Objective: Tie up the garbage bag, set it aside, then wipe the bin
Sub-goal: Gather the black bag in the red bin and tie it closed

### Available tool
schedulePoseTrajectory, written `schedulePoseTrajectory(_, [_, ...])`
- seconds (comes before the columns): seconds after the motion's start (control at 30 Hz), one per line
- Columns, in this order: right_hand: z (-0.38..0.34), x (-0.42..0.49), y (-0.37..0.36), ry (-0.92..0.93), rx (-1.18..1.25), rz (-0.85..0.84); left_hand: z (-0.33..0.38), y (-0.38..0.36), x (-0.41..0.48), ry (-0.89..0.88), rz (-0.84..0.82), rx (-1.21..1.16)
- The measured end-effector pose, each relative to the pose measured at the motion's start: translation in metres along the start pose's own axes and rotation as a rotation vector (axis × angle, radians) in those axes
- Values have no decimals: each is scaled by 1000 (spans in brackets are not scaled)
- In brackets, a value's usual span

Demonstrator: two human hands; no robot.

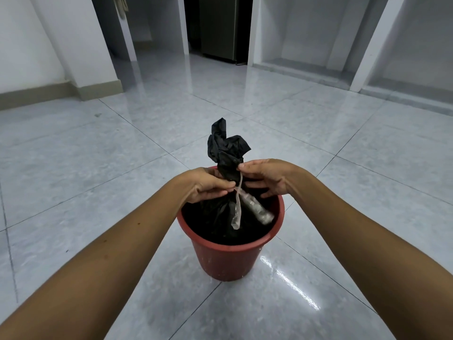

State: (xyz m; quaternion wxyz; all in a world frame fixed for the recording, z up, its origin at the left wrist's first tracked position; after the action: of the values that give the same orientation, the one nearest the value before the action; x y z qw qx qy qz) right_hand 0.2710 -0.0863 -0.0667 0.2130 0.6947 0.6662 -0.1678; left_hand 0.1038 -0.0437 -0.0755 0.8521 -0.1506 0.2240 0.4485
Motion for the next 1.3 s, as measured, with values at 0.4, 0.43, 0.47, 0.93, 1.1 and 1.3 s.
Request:
schedulePoseTrajectory(0.4, [1,3,-4,161,109,104,-2,-2,12,-186,-2,-145])
schedulePoseTrajectory(0.43, [-2,1,-3,136,12,75,-3,-1,12,-191,17,-153])
schedulePoseTrajectory(0.47, [-5,-4,-1,95,-98,25,-3,0,12,-200,36,-161])
schedulePoseTrajectory(0.93, [2,-12,71,-86,-161,131,14,32,-2,-511,302,1239])
schedulePoseTrajectory(1.1, [1,-13,73,-86,-82,152,3,46,-13,-409,36,508])
schedulePoseTrajectory(1.3, [-39,-28,44,82,-197,201,10,34,-21,-401,-117,277])
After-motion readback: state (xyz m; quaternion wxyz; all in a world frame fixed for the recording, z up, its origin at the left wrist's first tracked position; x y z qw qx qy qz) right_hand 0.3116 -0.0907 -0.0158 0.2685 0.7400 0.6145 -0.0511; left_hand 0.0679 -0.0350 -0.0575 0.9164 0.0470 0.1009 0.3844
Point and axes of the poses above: each hand's wrist, its own x-axis towards the middle knuckle, its own y-axis out of the back of the hand, z = x × y, the point moved 2 cm from there along x, towards the middle knuckle, and after that the axes turned 1 degree about x, right-handed, at the moved point
